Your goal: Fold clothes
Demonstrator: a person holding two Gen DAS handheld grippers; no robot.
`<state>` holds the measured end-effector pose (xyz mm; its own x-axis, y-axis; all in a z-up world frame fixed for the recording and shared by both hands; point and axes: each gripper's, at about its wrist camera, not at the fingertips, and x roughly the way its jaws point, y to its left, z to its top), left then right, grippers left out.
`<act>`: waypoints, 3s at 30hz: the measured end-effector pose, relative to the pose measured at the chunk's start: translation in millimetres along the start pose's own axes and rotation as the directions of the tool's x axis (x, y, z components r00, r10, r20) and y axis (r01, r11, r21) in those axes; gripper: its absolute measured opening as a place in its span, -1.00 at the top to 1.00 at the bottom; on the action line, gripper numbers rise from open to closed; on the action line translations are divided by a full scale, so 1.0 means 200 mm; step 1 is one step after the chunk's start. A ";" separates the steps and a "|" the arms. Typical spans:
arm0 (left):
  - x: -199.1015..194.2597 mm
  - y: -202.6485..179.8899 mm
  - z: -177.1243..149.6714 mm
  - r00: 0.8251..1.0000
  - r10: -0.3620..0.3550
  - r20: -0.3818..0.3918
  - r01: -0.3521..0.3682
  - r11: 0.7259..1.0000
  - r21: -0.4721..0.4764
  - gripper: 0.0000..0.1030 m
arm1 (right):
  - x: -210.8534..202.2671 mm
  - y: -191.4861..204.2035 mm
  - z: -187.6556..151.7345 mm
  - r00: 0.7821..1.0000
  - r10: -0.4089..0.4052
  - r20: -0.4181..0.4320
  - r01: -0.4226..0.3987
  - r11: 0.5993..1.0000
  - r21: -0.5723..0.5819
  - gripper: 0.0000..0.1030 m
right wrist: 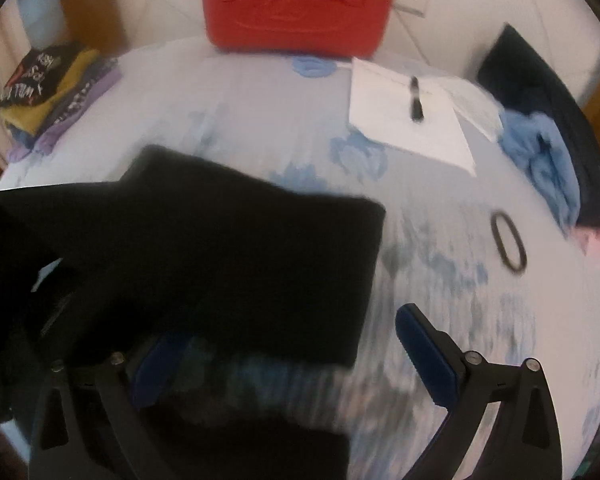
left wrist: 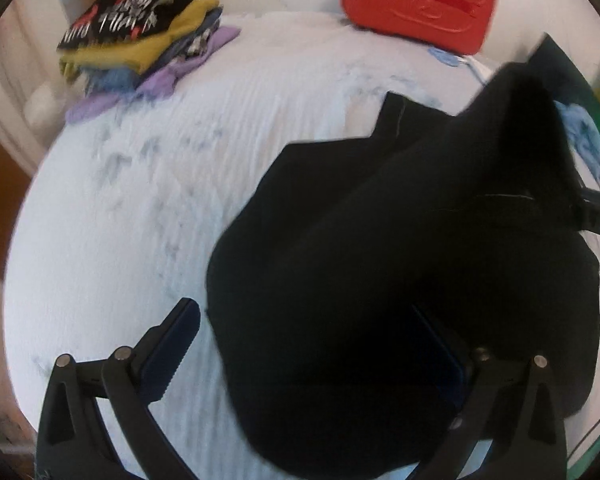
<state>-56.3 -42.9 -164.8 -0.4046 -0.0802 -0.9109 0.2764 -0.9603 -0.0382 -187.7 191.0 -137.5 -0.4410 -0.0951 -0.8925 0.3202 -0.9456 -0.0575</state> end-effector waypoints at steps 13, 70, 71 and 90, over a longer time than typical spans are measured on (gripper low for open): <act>-0.40 -0.09 0.23 0.986 -0.127 0.104 0.117 0.989 0.092 0.83 | -0.24 -0.39 0.08 0.987 0.008 0.161 -0.051 0.963 0.265 0.88; -0.74 -0.13 0.73 0.887 -0.321 0.331 0.221 0.926 0.307 1.00 | -1.25 -1.31 -0.40 0.813 -0.382 0.440 0.028 0.780 0.625 0.74; -0.70 -0.15 0.75 0.901 -0.320 0.292 0.225 0.921 0.317 1.00 | -1.22 -1.32 -0.32 0.829 -0.377 0.414 0.051 0.788 0.614 0.74; 0.32 -0.31 0.55 0.981 -0.183 -0.061 0.193 0.941 0.278 -0.21 | -0.47 -1.42 -0.39 0.967 -0.253 -0.006 0.198 0.741 0.642 0.33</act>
<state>-195.3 -17.0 -175.8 -0.3942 0.1136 -0.9120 -0.0607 -0.9934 -0.0975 -171.9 492.4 -73.1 -0.5027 0.1496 -0.8514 -0.3883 -0.9190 0.0678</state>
